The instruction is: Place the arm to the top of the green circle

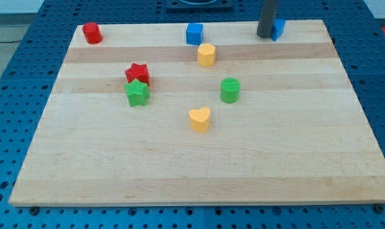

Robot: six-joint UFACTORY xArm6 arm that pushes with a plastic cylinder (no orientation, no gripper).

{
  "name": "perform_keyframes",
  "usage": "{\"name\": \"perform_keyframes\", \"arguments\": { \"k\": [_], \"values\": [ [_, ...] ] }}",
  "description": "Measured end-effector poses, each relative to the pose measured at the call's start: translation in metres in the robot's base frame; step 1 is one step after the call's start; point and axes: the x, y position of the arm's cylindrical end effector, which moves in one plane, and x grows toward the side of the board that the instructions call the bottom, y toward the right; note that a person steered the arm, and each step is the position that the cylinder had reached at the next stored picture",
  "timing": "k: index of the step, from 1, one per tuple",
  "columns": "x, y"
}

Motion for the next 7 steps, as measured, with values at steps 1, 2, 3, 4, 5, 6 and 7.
{"name": "perform_keyframes", "arguments": {
  "k": [1,2,3,4,5,6,7],
  "values": [
    [0.000,0.017],
    [0.000,0.028],
    [0.019,0.028],
    [0.051,0.028],
    [0.070,0.014],
    [0.080,-0.022],
    [0.103,-0.063]
  ]
}}
